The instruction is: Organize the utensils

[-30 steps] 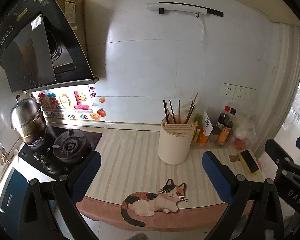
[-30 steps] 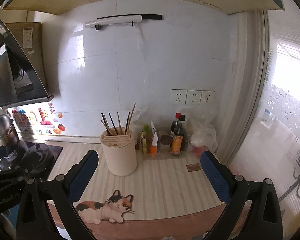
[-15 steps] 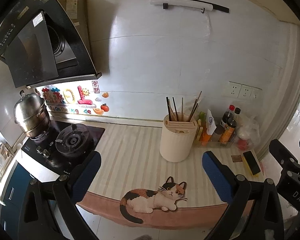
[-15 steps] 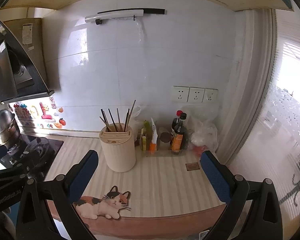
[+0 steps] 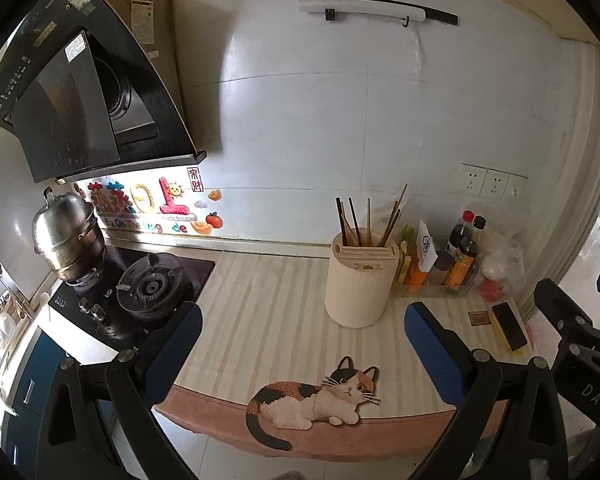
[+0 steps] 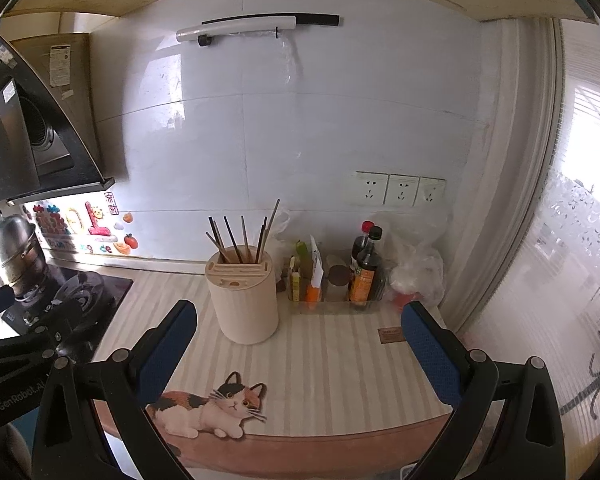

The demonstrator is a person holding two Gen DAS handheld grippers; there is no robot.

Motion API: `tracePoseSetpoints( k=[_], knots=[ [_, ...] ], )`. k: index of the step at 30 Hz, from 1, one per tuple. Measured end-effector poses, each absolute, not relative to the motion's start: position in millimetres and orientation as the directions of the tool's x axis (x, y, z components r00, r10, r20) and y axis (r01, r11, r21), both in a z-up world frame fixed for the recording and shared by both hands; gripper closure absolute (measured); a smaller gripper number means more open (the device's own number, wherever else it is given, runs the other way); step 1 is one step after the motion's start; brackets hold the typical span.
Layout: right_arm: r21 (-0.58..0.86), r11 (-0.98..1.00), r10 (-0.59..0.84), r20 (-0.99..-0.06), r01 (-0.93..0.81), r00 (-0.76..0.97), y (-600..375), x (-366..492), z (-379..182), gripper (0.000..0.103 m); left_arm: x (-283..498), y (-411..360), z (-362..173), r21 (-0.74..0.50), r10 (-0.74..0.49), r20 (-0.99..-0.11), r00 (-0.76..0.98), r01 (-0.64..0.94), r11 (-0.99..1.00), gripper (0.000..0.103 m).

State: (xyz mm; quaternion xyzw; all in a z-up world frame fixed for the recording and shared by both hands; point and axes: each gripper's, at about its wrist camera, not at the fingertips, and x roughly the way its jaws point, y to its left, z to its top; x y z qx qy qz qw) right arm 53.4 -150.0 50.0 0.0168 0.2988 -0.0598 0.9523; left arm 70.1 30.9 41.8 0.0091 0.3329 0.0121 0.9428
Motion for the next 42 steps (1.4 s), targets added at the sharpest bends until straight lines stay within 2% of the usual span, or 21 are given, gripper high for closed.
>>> tracePoseSetpoints(
  k=[42],
  knots=[
    [-0.007, 0.992, -0.105, -0.591, 0.125, 0.800, -148.2, 62.1, 43.7, 0.000, 71.2, 31.8, 37.5, 0.026, 0.019, -0.630, 0.776, -0.002, 1.000, 0.000]
  ],
)
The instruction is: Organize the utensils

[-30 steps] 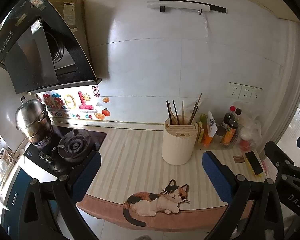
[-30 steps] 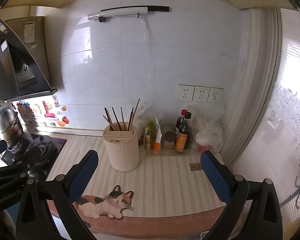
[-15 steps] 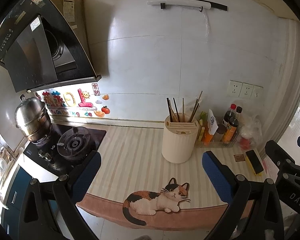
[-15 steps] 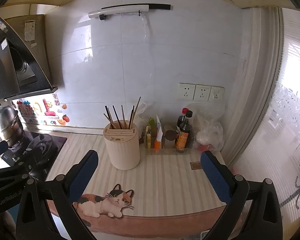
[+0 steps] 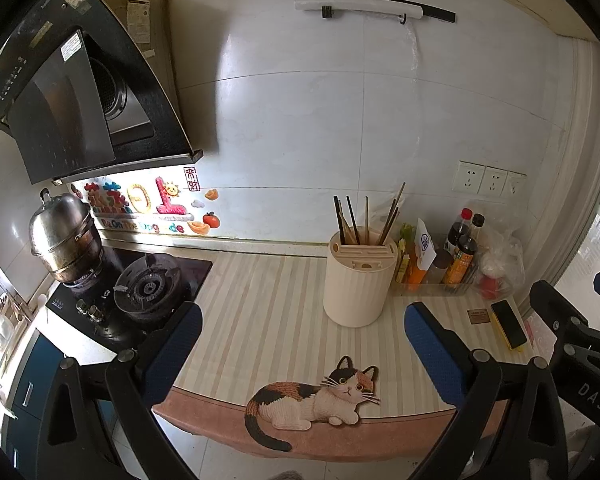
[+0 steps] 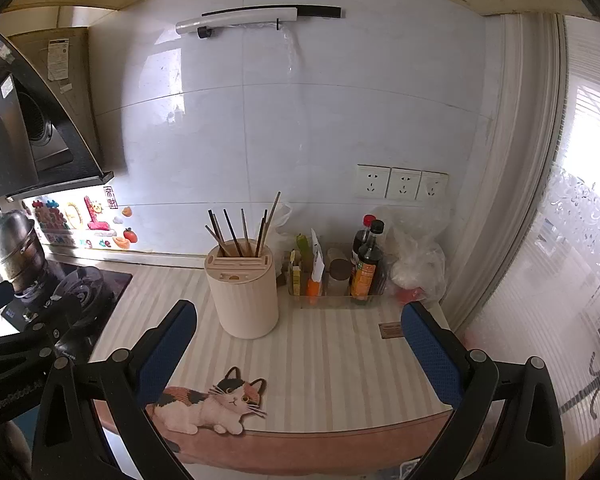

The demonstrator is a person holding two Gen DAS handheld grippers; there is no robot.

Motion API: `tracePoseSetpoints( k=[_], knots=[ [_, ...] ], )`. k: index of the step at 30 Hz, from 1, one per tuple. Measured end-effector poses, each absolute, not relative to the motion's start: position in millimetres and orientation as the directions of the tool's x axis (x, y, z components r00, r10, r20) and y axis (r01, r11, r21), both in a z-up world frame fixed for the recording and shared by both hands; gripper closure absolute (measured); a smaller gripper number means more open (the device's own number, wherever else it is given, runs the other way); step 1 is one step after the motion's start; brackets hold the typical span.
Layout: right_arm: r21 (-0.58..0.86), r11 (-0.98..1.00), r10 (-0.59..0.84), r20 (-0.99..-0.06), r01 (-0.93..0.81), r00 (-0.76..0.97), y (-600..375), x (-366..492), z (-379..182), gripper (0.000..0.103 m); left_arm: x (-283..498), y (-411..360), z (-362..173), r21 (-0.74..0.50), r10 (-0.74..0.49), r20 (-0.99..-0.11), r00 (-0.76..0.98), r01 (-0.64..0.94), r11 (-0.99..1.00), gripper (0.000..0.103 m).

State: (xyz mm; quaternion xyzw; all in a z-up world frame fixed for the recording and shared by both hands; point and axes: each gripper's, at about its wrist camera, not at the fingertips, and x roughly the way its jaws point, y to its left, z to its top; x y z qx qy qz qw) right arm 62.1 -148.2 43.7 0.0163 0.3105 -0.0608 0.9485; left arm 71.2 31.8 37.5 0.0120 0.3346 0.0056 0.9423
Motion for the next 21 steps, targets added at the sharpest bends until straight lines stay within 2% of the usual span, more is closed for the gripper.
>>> tracePoseSetpoints(
  k=[21],
  knots=[
    [-0.005, 0.993, -0.100, -0.594, 0.121, 0.798, -151.4, 64.9, 39.6, 0.000, 73.8, 33.4, 34.4, 0.021, 0.023, -0.622, 0.782, -0.012, 1.000, 0.000]
  ],
)
